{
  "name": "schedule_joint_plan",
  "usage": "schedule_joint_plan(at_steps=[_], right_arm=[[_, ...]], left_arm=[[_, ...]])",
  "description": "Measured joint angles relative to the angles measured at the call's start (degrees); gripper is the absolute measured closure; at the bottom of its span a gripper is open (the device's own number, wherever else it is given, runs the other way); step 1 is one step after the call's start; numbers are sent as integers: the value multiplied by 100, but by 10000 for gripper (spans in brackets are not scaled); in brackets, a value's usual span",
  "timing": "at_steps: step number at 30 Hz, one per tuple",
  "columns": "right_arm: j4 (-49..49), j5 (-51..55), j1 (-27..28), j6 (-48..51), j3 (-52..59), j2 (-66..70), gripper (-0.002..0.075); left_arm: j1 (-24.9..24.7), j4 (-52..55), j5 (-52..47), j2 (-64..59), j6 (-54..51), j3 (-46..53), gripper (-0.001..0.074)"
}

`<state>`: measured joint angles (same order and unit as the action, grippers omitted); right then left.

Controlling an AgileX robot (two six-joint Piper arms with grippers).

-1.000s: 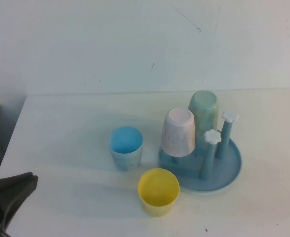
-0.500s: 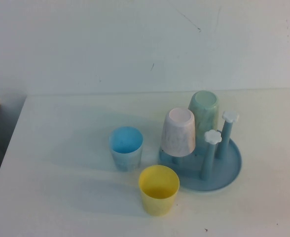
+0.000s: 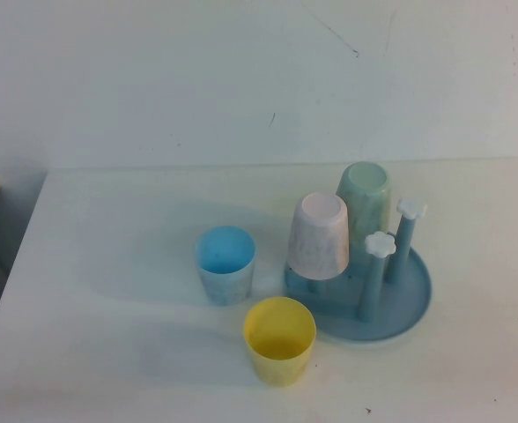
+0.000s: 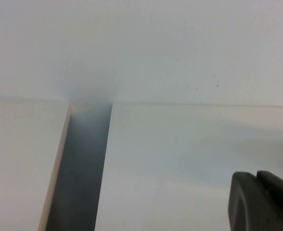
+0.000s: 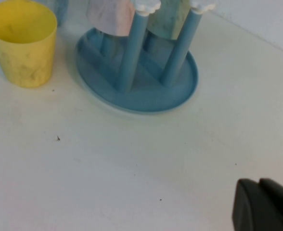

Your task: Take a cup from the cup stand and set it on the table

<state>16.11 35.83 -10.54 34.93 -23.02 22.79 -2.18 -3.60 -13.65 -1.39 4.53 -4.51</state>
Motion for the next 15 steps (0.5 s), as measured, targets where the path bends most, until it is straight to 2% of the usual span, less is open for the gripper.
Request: schedule_joint_plan(at_steps=[4, 15], right_arm=[[0, 0, 0, 0, 0, 0, 728], [0, 94, 0, 0, 0, 0, 728]], left_arm=[[219, -118, -25, 188, 2, 412, 737], [134, -131, -451, 188, 12, 602, 737]])
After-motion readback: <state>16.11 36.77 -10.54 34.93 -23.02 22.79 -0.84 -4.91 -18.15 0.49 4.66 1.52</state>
